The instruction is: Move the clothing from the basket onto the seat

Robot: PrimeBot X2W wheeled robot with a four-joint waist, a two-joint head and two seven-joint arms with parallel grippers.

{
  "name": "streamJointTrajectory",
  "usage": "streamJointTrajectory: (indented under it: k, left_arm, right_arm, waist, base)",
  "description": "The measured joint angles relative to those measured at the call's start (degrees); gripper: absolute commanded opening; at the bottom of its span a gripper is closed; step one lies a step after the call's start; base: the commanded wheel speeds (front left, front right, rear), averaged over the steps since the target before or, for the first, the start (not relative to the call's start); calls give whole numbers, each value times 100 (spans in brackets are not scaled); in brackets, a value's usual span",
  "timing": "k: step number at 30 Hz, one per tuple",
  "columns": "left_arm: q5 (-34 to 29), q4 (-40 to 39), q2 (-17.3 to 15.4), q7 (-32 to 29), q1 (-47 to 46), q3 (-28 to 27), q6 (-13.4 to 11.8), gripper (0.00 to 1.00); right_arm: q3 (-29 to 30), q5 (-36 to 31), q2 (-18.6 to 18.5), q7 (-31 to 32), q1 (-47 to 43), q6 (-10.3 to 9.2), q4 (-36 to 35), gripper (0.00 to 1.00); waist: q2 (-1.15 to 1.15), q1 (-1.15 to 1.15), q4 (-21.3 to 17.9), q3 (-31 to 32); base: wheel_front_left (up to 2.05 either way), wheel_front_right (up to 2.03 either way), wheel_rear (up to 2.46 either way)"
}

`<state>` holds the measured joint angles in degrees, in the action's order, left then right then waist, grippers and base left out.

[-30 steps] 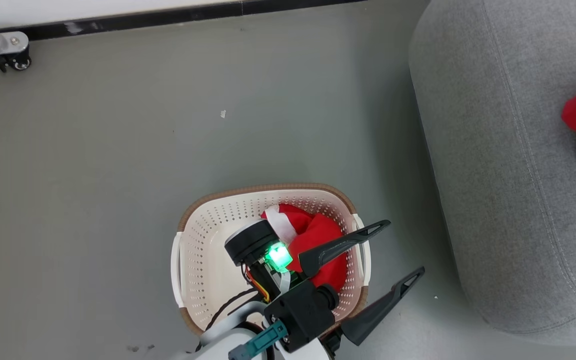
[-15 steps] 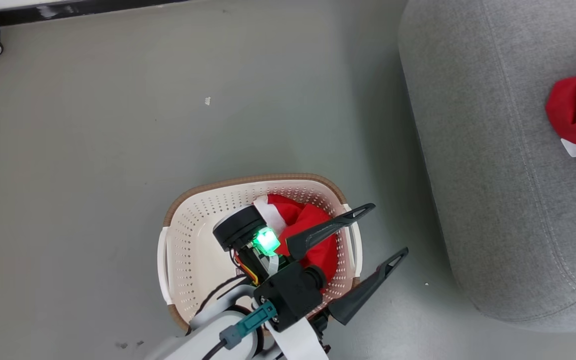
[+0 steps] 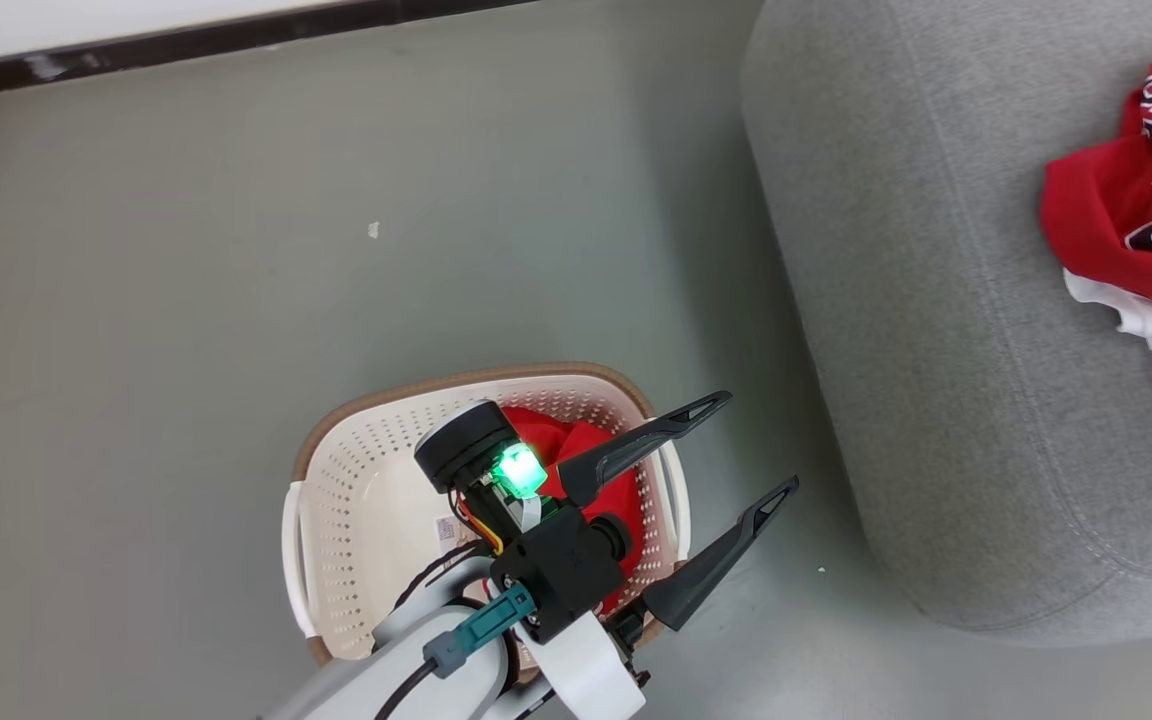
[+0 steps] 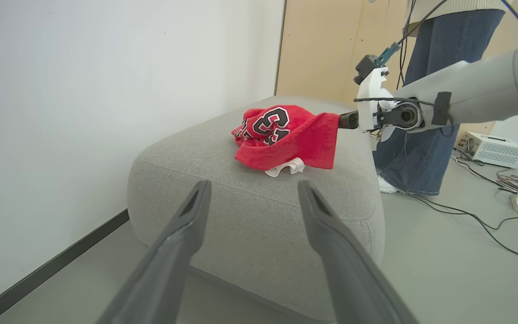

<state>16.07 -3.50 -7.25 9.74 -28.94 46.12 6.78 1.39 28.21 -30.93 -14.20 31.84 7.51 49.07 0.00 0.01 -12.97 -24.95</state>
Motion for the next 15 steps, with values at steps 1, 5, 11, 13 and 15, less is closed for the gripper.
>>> streamJointTrajectory:
  k: [1,5,11,13,15]
  left_arm:
    - [7,16,-1,2,-1,-2,0,100]
    - [15,82,-3,51,-1,-4,0,100]
    - [114,156,-15,92,-1,-20,1,100]
    - [115,174,-19,92,-1,-22,1,100]
    - [118,185,-19,93,-1,-27,1,100]
  right_arm:
    - [10,13,-16,0,-69,-1,22,100]
    - [110,78,-45,0,-370,0,132,100]
    - [156,214,-48,0,-645,0,176,100]
    - [133,256,-47,0,-714,-1,177,100]
    - [86,264,-37,0,-768,-1,174,100]
  waist:
    - [0,0,-29,14]
    - [0,0,-152,65]
    - [0,0,-337,137]
    - [0,0,-394,158]
    - [0,0,-450,177]
  base:
    - [0,0,0]
    - [0,0,0]
    - [0,0,0]
    - [0,0,0]
    - [0,0,0]
